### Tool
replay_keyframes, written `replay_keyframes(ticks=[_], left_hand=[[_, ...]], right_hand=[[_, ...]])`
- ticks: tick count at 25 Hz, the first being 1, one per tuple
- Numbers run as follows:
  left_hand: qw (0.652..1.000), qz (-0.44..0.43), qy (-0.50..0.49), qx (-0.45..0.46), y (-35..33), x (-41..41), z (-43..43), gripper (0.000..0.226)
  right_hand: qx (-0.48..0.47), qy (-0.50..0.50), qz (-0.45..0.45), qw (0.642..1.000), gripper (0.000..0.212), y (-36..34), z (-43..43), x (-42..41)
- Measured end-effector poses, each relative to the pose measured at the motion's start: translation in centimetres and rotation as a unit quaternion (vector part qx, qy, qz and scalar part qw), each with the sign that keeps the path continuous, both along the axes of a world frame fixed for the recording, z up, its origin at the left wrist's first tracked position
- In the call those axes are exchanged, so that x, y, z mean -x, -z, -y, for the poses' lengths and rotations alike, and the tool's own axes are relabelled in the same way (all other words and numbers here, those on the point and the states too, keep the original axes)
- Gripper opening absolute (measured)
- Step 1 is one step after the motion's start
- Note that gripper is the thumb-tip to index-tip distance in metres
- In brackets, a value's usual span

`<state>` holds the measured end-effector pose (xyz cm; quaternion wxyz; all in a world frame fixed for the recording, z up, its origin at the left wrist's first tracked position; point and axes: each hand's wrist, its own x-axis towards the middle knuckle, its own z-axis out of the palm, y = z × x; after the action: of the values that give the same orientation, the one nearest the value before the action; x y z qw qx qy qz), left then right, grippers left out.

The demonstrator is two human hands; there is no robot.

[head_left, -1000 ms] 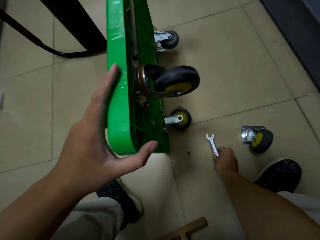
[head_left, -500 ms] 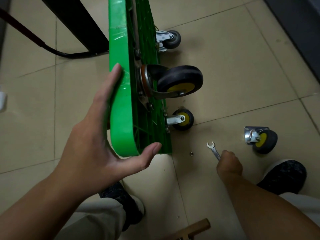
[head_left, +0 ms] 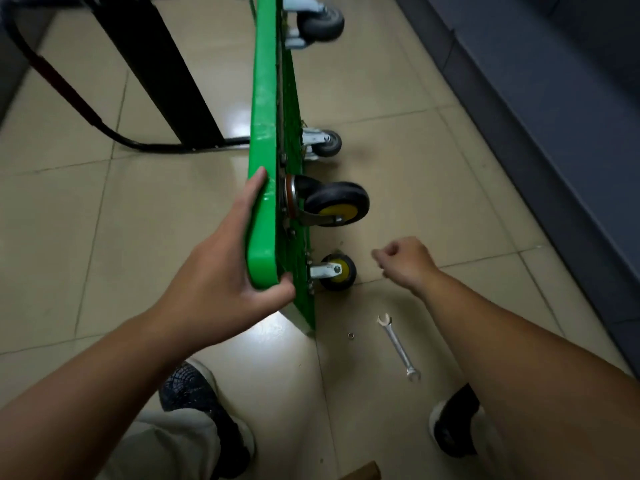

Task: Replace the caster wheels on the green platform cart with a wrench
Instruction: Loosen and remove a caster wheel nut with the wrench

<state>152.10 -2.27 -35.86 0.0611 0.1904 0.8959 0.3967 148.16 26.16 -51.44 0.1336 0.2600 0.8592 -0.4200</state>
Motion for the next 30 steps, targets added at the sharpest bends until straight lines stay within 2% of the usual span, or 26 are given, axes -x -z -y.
replay_keyframes(ticks=[2,4,8,12,19,23,27,30], left_hand=[[1.0,-0.001,0.004,-0.001,-0.1,-0.1,0.5,0.114],[1.0,0.006,0.018,-0.006,-0.2,-0.2,1.3,0.113],[0.999,0.037,0.036,-0.015,0.0,-0.7,3.5,0.112],[0.998,0.052,0.041,-0.014,-0.1,-0.1,5.4,0.112],[0.998,0.056,0.037,-0.001,-0.3,0.4,6.0,0.112],[0.997,0.066,0.041,-0.013,-0.3,0.7,6.3,0.113],[0.998,0.052,0.04,0.006,-0.3,0.8,6.3,0.115],[0.998,0.032,0.04,0.036,-0.3,0.8,6.1,0.117]], right_hand=[[0.078,-0.071,-0.011,0.994,0.027,-4.1,3.4,0.0],[0.173,-0.08,-0.023,0.981,0.028,-6.9,7.1,-1.3],[0.272,-0.055,-0.055,0.959,0.032,-8.0,11.2,-3.7],[0.344,0.028,-0.062,0.936,0.037,-7.1,13.4,-4.0],[0.401,0.048,-0.089,0.911,0.032,-6.7,17.3,-3.5],[0.418,0.109,-0.112,0.895,0.029,-6.4,18.1,-2.9],[0.403,0.12,-0.138,0.897,0.022,-6.2,18.3,-2.6],[0.37,0.088,-0.199,0.903,0.01,-6.0,18.1,-3.1]])
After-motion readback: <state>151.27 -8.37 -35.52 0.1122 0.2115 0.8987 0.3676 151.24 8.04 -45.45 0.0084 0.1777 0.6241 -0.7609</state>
